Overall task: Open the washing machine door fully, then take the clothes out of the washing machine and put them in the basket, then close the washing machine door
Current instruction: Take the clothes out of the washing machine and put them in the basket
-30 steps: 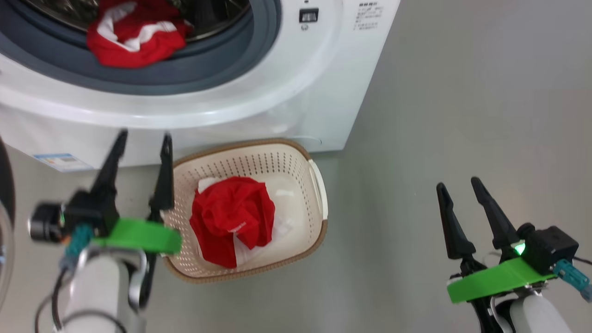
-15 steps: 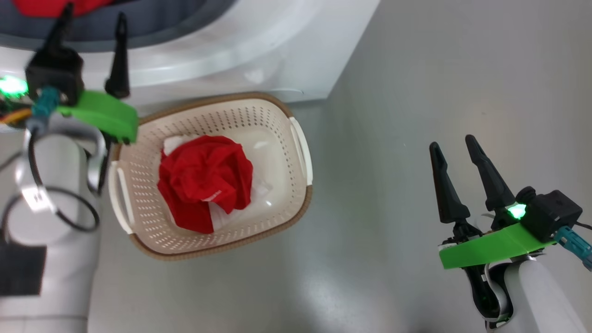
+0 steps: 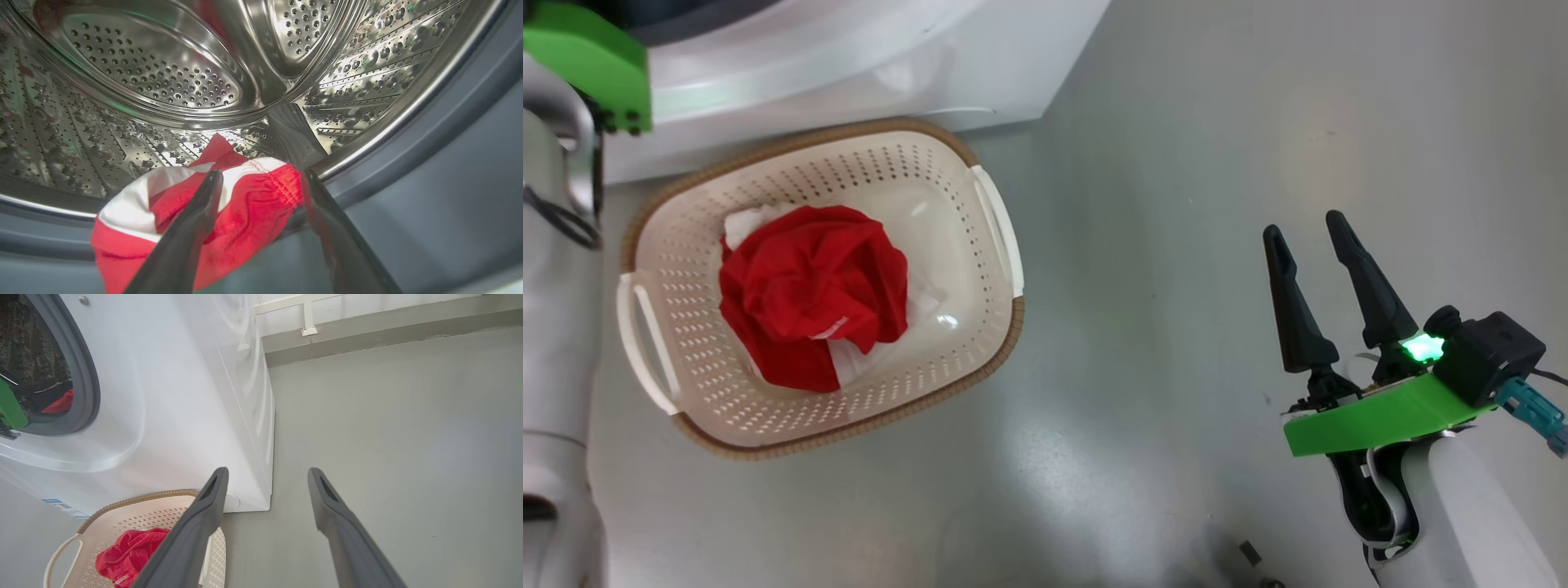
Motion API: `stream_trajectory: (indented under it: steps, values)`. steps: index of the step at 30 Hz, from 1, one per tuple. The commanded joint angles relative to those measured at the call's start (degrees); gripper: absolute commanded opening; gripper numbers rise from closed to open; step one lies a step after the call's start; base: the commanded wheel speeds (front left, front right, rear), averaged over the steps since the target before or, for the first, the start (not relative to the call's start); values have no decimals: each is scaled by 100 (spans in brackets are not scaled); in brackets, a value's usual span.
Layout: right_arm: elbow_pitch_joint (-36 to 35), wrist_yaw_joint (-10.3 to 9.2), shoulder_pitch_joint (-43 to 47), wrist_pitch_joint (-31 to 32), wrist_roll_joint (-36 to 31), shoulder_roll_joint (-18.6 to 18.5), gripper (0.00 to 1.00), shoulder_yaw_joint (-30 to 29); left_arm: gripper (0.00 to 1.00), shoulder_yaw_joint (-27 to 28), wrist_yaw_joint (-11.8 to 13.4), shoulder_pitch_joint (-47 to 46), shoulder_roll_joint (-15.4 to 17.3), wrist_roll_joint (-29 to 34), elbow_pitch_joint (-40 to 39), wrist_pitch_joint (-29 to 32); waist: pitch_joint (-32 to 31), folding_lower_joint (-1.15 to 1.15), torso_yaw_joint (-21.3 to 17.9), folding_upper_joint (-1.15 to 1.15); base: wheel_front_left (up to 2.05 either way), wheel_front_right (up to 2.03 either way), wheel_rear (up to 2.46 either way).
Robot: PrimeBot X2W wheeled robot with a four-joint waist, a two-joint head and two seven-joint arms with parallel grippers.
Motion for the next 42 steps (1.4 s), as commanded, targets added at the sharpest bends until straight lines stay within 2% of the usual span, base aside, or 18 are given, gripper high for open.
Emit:
stream_trajectory:
  steps: [1, 12, 24, 25, 26, 28, 29, 30, 31, 37, 42]
  values:
    - [-149, 2, 12, -37, 51, 9, 100, 125, 100, 46, 76, -168, 310, 47, 23, -27, 116, 0, -103, 0, 0, 0, 0]
    - [-194, 2, -95, -37, 142, 9, 100, 252, 100, -72, 222, -819, 549, 47, 834, 4, 288, 0, -249, 0, 0, 0, 0]
    - [-207, 2, -105, -37, 185, 9, 100, 314, 100, -45, 334, -1007, 618, -132, 1080, 364, 307, 0, -299, 0, 0, 0, 0]
    - [-209, 2, -105, -37, 188, 9, 100, 319, 92, -43, 332, -1004, 624, -149, 1091, 417, 301, 0, -302, 0, 0, 0, 0]
    - [-212, 2, -105, -37, 189, 9, 100, 321, 59, -44, 333, -999, 627, -165, 1098, 445, 294, 0, -302, 0, 0, 0, 0]
    - [-216, 2, -100, -37, 188, 9, 100, 324, 38, -46, 343, -985, 627, -195, 1110, 482, 273, 0, -300, 0, 0, 0, 0]
    - [-218, 2, -97, -37, 186, 9, 100, 322, 20, -50, 341, -981, 622, -209, 1114, 499, 265, 0, -295, 0, 0, 0, 0]
    - [-219, 2, -93, -37, 184, 9, 100, 321, 8, -52, 333, -979, 620, -225, 1118, 511, 256, 0, -290, 0, 0, 0, 0]
    - [-218, 2, -91, -37, 183, 9, 100, 320, 0, -58, 325, -978, 621, -236, 1122, 517, 248, 0, -285, 0, 0, 0, 0]
    - [-205, 2, -80, -37, 172, 9, 100, 327, 0, -83, 301, -942, 573, -322, 1136, 505, 178, 0, -257, 0, 0, 0, 0]
    - [-182, 2, -53, -37, 143, 9, 100, 291, 0, -3, 221, -864, 462, -513, 1138, 250, 69, 0, -209, 0, 0, 0, 0]
